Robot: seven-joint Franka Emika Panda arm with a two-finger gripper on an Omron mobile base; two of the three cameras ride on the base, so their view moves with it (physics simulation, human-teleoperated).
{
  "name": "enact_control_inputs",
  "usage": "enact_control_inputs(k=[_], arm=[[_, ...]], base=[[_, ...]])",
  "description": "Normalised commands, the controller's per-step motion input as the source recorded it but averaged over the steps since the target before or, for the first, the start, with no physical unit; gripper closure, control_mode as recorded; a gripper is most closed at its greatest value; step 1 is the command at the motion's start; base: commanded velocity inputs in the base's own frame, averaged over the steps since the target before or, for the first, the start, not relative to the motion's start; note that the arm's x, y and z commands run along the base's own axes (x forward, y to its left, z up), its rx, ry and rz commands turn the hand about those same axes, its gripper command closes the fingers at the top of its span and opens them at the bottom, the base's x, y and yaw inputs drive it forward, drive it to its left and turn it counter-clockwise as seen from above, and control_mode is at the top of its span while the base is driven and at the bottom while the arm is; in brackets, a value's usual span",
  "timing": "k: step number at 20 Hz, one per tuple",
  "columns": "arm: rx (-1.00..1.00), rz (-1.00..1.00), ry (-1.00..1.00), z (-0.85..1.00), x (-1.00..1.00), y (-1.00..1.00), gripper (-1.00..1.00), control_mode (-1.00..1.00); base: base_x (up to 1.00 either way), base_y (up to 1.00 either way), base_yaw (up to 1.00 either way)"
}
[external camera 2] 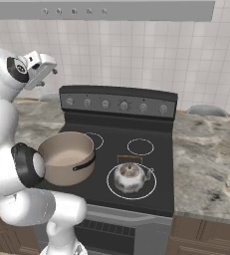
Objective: Pick the kettle from the cabinet and place it on a stove burner. Then pick the pot from the counter and place it on another stove burner. Finally, turn both burners on.
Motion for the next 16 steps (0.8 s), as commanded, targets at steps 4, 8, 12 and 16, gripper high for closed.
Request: enact_control_inputs(k=[4,8,12,16], arm=[[0.19,0.04,0.00,0.00,0.00,-0.38,-1.00,-1.00],[0.17,0.08,0.01,0.00,0.00,-0.42,-1.00,-1.00],[0.17,0.07,0.03,0.00,0.00,-0.44,-1.00,-1.00],[0.17,0.06,0.01,0.00,0.00,-0.46,-1.00,-1.00]], base=[[0.00,0.00,0.00],[0.00,0.00,0.00],[0.00,0.00,0.00],[0.00,0.00,0.00]])
